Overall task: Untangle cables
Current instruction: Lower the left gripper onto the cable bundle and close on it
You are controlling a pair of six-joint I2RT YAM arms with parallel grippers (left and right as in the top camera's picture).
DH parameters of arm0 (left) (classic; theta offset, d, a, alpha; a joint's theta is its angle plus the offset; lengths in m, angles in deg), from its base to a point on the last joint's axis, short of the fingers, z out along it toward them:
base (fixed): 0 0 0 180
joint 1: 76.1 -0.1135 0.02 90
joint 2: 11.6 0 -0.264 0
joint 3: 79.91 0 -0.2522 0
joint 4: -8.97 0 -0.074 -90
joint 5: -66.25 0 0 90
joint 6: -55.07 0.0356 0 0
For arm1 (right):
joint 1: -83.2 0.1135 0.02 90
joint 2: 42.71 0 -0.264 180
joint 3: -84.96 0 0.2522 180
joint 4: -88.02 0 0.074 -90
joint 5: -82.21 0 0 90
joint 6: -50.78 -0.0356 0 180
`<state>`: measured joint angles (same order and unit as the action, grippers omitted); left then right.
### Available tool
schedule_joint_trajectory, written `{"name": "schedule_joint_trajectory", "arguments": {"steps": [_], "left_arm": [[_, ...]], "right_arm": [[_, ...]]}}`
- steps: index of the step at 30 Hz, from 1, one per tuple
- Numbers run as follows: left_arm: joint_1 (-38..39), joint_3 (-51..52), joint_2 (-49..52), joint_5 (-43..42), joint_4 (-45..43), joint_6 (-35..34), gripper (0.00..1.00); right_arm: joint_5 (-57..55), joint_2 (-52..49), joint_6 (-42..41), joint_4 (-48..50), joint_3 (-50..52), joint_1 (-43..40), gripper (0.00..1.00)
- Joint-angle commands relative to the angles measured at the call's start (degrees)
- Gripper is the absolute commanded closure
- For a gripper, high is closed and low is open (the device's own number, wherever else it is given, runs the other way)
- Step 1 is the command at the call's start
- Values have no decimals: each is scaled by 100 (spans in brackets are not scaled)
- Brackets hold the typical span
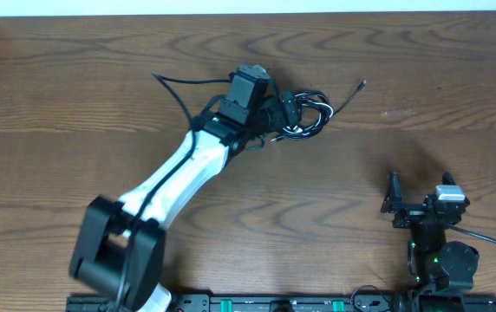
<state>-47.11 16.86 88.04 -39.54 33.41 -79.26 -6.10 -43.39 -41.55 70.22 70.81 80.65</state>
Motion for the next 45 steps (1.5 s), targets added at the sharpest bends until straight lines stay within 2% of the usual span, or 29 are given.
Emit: {"name": "schedule_joint_trajectory", "arguments": {"steps": [1,7,13,17,22,24,29,34,39,45], "left_arm": [[-2,-149,483,173,-297,-247,4],[-2,-149,1016,1117,-577,-181,9],[35,-149,1419,1200,-1202,-184,13],[155,-149,1700,1202,-1276,-136,26],[326,-149,1943,1204,-1268,468,36],[400,-149,1954,1204,-1161,730,51],[417,-149,1952,1248,-756,726,90],[409,-149,1790,1250,-122,723,93],[420,-149,1217,1316,807,610,92],[420,-149,468,1836,2343,-688,92]], "right_arm": [[-24,39,70,-26,7,35,1],[-22,39,70,-26,7,35,1],[-24,39,70,-26,7,35,1],[-24,39,70,-26,7,35,1],[-24,39,70,-26,7,35,1],[-22,39,70,-26,7,35,1],[-24,39,70,-26,7,35,1],[-22,39,70,-26,7,35,1],[-24,39,70,-26,7,35,1],[-24,39,70,-26,7,35,1]]}}
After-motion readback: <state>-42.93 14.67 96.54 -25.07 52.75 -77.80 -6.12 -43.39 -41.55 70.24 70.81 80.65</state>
